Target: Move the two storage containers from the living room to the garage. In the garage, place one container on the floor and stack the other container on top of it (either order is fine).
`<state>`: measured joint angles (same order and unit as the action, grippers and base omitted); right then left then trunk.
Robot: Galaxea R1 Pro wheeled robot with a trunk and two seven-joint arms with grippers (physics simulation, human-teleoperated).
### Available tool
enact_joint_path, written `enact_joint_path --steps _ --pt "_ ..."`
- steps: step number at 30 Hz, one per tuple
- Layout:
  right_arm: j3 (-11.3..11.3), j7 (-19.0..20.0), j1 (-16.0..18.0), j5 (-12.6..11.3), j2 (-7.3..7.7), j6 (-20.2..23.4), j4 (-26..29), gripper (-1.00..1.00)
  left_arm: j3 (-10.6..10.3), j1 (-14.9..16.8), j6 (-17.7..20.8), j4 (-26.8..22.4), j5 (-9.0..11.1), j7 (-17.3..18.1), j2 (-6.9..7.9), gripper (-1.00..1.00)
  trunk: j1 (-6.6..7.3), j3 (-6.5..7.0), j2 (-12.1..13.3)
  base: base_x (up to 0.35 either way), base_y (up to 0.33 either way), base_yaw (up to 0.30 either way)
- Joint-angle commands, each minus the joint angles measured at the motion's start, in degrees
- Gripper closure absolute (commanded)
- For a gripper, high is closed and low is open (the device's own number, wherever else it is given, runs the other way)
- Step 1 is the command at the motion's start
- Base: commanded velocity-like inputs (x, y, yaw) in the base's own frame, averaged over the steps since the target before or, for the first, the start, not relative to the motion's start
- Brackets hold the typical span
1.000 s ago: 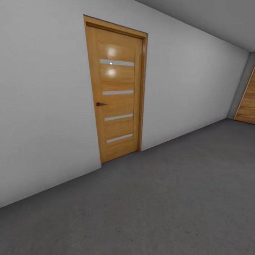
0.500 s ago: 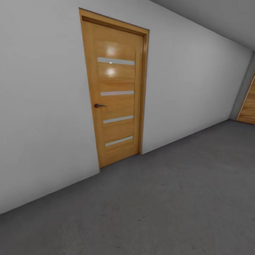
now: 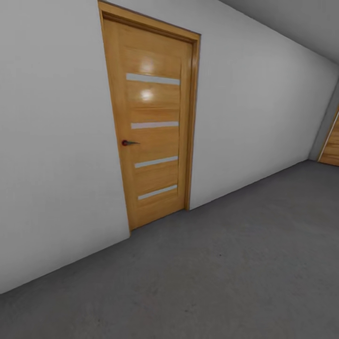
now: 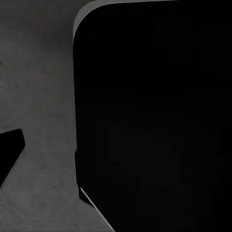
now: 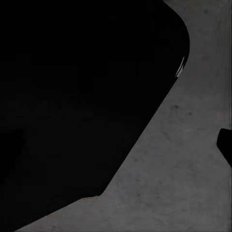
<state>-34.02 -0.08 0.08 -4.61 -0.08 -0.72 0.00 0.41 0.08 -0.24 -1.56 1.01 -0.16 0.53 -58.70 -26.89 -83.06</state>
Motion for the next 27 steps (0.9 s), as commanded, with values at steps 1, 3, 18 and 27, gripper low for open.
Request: enact_joint_path --steps 1,3,18,27 --pt "-0.4 0.0 0.0 -0.5 0.00 -0.1 0.0 -1.00 0.0 0.0 0.0 0.0 0.1 0.0 0.00 -1.00 -0.03 -0.04 0.0 0.313 0.000 0.000" --pt "-0.4 0.1 0.0 -0.5 0.01 -0.1 0.0 -1.00 0.0 0.0 0.0 0.0 0.1 0.0 0.00 -1.00 -0.03 -0.04 0.0 0.313 0.000 0.000" --pt "-0.3 0.0 0.0 -0.6 -0.01 -0.1 0.0 -1.00 0.0 0.0 0.0 0.0 0.1 0.0 0.00 -1.00 -0.03 -0.04 0.0 0.313 0.000 0.000" --pt "-0.3 0.0 0.0 -0.7 -0.01 -0.1 0.0 -1.00 0.0 0.0 0.1 0.0 0.1 0.0 -0.08 -1.00 -0.03 -0.04 0.0 0.313 -0.031 0.000"
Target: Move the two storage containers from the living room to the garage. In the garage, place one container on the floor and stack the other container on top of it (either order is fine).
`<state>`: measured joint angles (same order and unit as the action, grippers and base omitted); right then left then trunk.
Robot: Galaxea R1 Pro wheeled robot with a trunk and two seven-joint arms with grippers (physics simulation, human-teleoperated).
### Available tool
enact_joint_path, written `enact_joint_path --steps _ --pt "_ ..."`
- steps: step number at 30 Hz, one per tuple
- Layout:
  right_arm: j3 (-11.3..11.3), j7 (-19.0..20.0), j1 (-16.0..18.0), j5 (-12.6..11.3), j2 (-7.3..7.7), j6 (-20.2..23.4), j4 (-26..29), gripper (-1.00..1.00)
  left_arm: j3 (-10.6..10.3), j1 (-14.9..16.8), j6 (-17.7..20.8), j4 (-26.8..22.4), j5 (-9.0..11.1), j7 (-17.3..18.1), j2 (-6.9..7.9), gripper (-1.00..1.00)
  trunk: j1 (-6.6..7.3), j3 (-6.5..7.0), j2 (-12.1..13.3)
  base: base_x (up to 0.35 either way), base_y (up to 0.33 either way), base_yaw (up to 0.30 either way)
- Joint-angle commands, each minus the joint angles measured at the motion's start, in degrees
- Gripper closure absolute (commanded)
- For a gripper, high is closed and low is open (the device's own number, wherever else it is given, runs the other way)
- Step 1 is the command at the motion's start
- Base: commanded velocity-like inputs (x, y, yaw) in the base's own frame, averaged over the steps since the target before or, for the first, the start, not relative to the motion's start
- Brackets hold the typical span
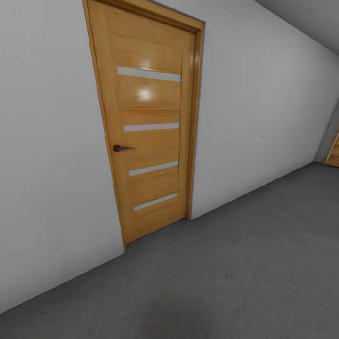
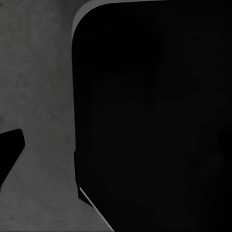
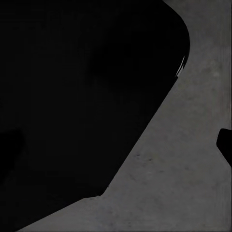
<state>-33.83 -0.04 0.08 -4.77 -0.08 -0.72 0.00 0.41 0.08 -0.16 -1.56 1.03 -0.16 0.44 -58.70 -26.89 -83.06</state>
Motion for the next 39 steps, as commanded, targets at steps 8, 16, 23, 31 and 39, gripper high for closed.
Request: enact_joint_path --steps 8,16,23,31,39 --pt "-0.4 -0.1 0.0 -0.5 0.00 -0.1 0.0 -1.00 0.0 0.0 0.0 0.0 0.1 0.0 0.00 -1.00 -0.03 -0.04 0.0 0.313 -0.091 0.000" --pt "-0.4 -0.1 0.0 -0.5 0.00 -0.1 0.0 -1.00 0.0 0.0 0.0 0.0 0.1 0.0 0.00 -1.00 -0.03 -0.04 0.0 0.313 -0.100 0.000" --pt "-0.4 0.0 0.0 -0.5 0.00 -0.1 0.0 -1.00 0.0 0.0 0.0 0.0 0.1 0.0 0.00 -1.00 -0.03 -0.04 0.0 0.313 -0.106 0.000" --pt "-0.4 0.0 0.0 -0.6 0.00 0.0 0.0 -1.00 0.0 0.0 0.0 0.0 0.2 0.0 0.00 -1.00 -0.03 -0.04 0.0 0.313 -0.106 0.000" --pt "-0.4 0.1 0.0 -0.7 0.00 0.0 0.0 -1.00 0.0 0.0 0.0 0.0 0.2 0.0 0.00 -1.00 -0.03 -0.04 0.0 0.313 -0.106 0.000"
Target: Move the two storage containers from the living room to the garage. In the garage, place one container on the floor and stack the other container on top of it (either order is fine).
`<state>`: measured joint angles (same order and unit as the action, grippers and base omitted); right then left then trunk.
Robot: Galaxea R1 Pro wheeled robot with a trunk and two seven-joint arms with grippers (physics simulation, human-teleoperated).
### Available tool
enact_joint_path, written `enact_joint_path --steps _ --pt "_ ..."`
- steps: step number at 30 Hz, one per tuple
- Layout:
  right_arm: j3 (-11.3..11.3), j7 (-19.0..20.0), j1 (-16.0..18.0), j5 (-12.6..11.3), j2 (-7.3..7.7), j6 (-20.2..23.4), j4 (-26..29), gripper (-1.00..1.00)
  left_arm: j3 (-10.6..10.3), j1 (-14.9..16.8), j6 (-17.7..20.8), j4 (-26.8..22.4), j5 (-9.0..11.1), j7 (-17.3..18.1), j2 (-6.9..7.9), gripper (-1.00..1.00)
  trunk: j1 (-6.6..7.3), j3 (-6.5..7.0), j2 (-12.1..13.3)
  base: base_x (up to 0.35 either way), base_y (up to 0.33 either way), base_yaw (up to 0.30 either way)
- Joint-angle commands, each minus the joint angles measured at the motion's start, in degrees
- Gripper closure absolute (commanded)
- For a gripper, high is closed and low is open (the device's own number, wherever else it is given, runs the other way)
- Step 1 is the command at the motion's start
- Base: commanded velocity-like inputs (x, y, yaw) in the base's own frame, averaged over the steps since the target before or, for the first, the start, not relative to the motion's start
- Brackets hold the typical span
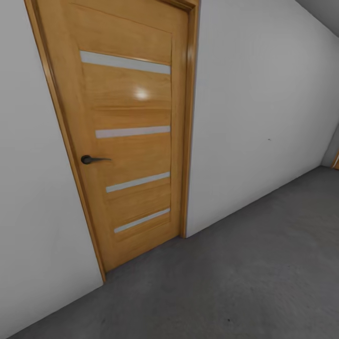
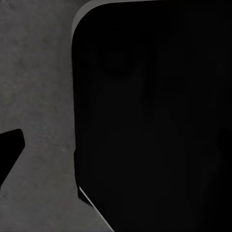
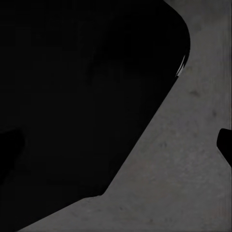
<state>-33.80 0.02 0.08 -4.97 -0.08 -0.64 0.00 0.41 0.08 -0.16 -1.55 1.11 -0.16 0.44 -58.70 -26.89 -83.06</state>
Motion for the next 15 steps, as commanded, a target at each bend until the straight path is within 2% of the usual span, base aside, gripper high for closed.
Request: enact_joint_path --steps 1,15 --pt "-0.5 0.0 0.0 -0.5 0.00 -0.1 0.0 -1.00 0.0 0.0 0.0 0.0 0.1 0.0 0.00 -1.00 -0.03 -0.04 0.0 0.313 -0.106 0.000" --pt "-0.4 0.0 0.0 -0.4 0.00 -0.1 0.0 -1.00 0.1 0.0 0.0 0.0 0.1 0.0 0.00 -1.00 -0.03 -0.04 0.0 0.313 -0.106 0.003"
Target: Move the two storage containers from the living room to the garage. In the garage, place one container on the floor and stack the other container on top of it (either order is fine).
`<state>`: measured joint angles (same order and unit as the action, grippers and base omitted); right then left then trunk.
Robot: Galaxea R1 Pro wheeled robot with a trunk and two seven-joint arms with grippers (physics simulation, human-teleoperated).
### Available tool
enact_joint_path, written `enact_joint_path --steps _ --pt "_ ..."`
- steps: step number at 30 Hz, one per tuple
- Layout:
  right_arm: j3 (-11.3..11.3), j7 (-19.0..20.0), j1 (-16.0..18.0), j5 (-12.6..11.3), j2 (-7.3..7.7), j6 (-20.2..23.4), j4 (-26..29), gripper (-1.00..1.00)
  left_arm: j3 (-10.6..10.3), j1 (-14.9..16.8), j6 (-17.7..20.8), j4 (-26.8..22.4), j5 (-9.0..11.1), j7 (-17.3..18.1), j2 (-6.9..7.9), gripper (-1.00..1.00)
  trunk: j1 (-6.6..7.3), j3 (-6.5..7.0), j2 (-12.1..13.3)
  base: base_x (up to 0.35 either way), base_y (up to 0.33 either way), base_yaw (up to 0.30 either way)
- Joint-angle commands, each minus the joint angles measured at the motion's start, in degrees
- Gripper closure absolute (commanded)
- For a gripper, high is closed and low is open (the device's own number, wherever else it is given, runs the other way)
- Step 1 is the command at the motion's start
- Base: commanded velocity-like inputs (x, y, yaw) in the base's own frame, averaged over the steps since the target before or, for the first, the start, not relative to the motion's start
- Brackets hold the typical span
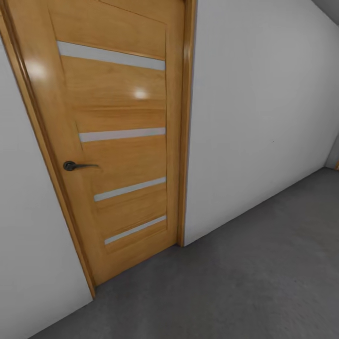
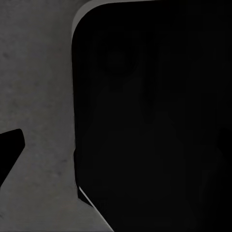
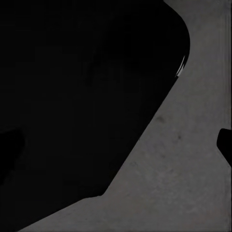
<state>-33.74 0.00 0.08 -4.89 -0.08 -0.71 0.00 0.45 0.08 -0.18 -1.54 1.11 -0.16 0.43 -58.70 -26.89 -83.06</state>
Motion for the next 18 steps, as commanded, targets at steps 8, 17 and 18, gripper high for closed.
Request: enact_joint_path --steps 8,17,18 --pt "-0.5 0.1 0.0 -0.4 0.04 -0.1 0.0 -1.00 0.1 0.0 -0.1 0.0 0.1 0.0 -0.04 -1.00 -0.03 -0.04 0.0 0.313 -0.106 0.176" --pt "-0.5 0.0 0.0 -0.4 0.08 -0.1 0.0 -1.00 0.1 0.0 -0.1 0.0 0.1 0.0 -0.04 -1.00 -0.03 -0.04 0.0 0.313 -0.106 0.265" --pt "-0.5 0.0 0.0 -0.4 0.07 -0.1 0.0 -1.00 0.1 0.0 -0.1 0.0 0.1 0.0 -0.02 -1.00 -0.03 -0.04 0.0 0.313 -0.106 0.269"
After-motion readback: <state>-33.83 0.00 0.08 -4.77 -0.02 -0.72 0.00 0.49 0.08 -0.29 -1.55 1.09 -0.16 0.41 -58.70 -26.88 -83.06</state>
